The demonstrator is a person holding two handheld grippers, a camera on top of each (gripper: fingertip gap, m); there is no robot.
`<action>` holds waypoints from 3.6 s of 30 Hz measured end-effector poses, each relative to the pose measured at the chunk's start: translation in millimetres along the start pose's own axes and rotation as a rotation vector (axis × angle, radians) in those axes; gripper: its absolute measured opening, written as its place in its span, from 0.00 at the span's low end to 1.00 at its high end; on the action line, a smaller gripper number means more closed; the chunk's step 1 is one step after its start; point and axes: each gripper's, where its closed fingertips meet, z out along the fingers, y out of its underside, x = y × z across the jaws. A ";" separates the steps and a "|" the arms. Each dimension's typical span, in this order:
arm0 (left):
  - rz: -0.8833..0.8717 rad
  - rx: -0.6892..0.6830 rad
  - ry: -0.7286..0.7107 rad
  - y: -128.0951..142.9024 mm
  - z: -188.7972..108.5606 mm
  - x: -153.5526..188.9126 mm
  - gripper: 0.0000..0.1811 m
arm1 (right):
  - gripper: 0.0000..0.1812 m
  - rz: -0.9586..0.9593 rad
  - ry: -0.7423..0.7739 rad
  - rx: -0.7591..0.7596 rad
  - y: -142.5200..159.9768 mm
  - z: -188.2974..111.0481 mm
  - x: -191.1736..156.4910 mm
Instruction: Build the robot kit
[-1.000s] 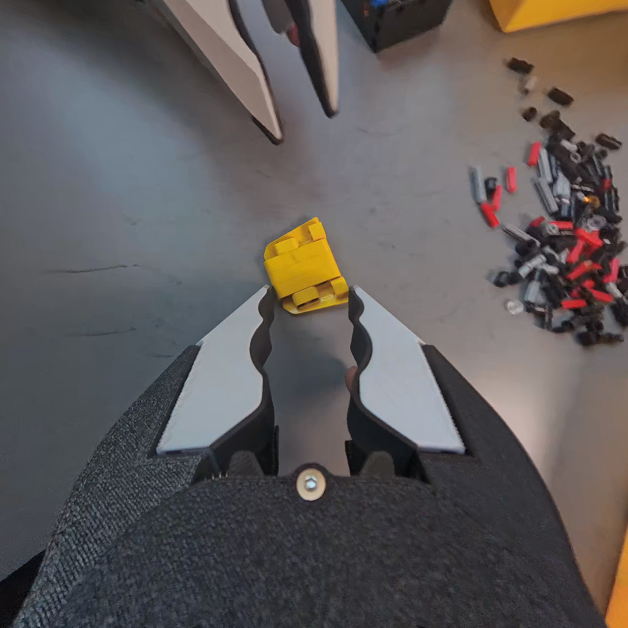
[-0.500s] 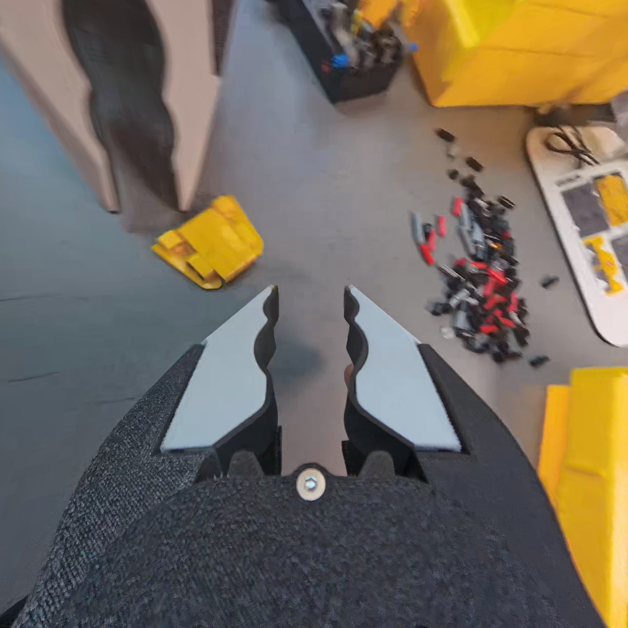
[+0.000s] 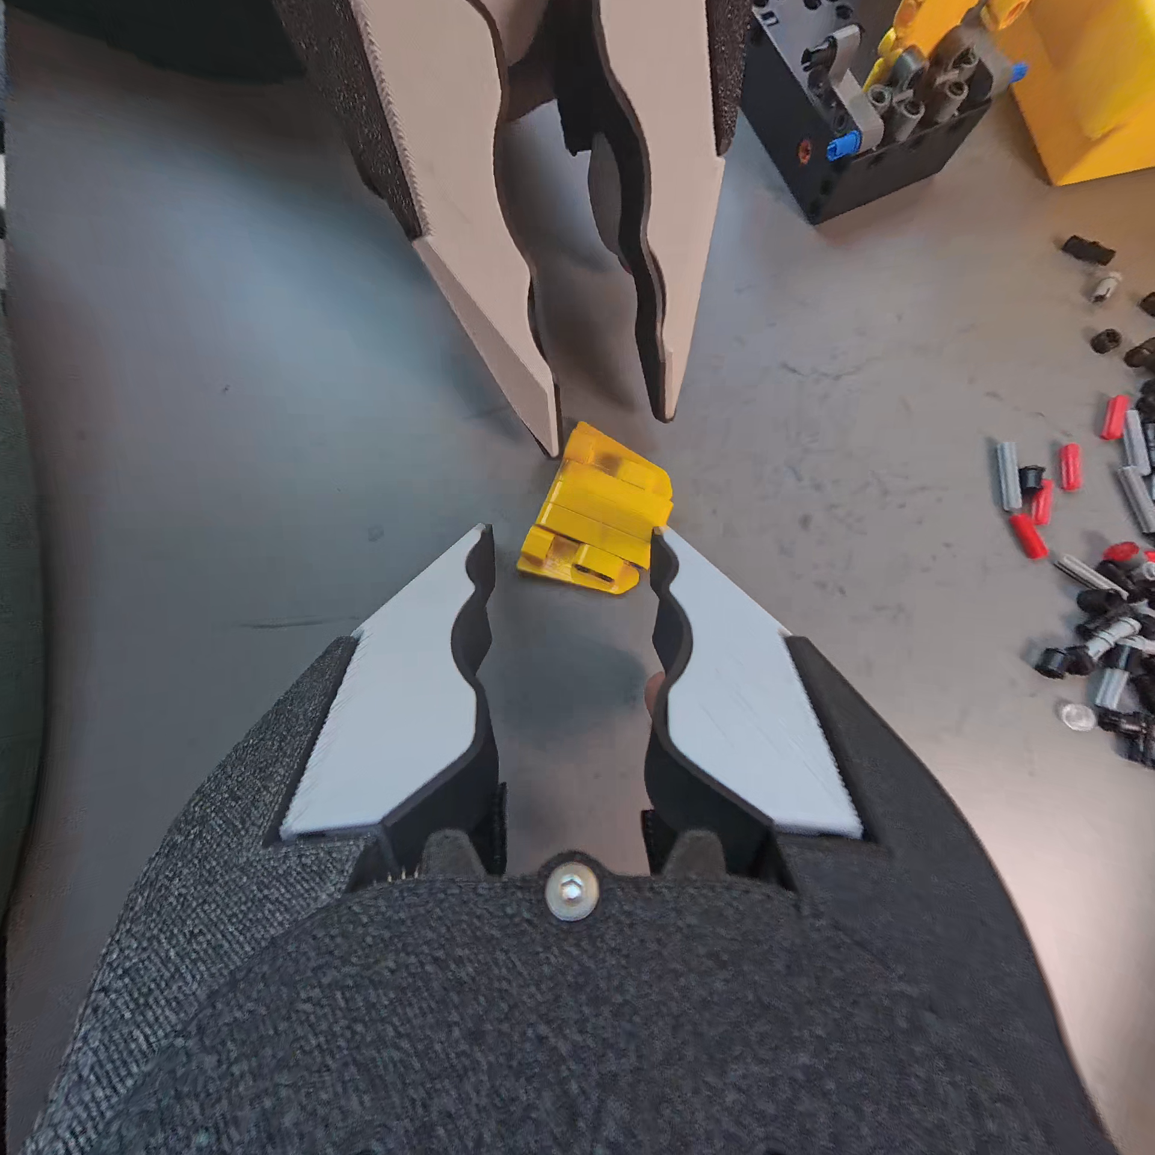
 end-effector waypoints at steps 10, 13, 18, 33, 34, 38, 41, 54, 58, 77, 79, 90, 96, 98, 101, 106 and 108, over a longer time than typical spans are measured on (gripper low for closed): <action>0.056 -0.053 0.063 6.0 6.0 8.8 0.33 | 0.16 -0.331 -0.147 0.017 -13.4 10.6 3.1; 0.049 -0.058 0.005 6.1 7.0 -1.4 0.27 | 0.23 -0.313 -0.136 0.050 -19.4 16.6 14.5; 0.023 -0.057 -0.048 5.1 7.7 -10.8 0.25 | 0.26 -0.262 -0.047 0.100 -20.2 4.9 33.7; -0.019 0.173 -0.246 -38.2 -8.7 -38.0 0.22 | 0.20 0.144 0.567 0.587 -66.4 -107.5 172.3; -0.015 0.275 -0.254 -54.1 -21.2 -37.3 0.22 | 0.19 0.153 0.645 0.612 -70.4 -123.0 187.0; -0.053 0.556 -0.330 -86.5 -70.6 -48.1 0.26 | 0.16 0.190 0.917 0.680 -90.9 -187.9 247.7; -0.085 0.630 -0.402 -84.4 -94.2 -60.2 0.30 | 0.12 0.236 1.020 0.700 -97.6 -212.7 292.3; -0.123 0.672 -0.542 -60.0 -129.2 -93.4 0.05 | 0.06 0.243 1.059 0.541 -83.7 -172.6 383.9; -0.146 0.660 -0.524 -55.6 -124.2 -95.9 0.03 | 0.02 0.229 1.054 0.560 -84.0 -176.3 387.4; -0.169 0.618 -0.475 -45.7 -110.3 -95.3 0.17 | 0.01 0.183 1.033 0.584 -90.1 -171.9 386.4; -0.179 0.614 -0.480 -43.5 -110.1 -97.5 0.16 | 0.01 0.175 1.035 0.583 -89.3 -171.8 386.1; -0.236 0.697 -0.467 -42.4 -121.7 -107.0 0.11 | 0.00 0.166 1.016 0.616 -85.7 -173.5 385.5; -0.279 0.729 -0.455 -40.1 -126.3 -112.0 0.11 | 0.00 0.162 1.022 0.625 -86.1 -173.7 386.3; -0.289 0.729 -0.456 -39.0 -126.2 -113.7 0.11 | 0.00 0.167 1.022 0.632 -86.3 -173.6 386.5; -0.296 0.727 -0.461 -38.1 -126.0 -115.4 0.09 | 0.00 0.171 1.019 0.638 -86.4 -173.4 386.6; -0.295 0.731 -0.459 -38.3 -126.3 -115.2 0.09 | 0.00 0.171 1.023 0.640 -86.6 -172.9 386.6; -0.294 0.731 -0.460 -38.3 -126.2 -115.3 0.09 | 0.01 0.171 1.024 0.639 -86.7 -172.7 386.4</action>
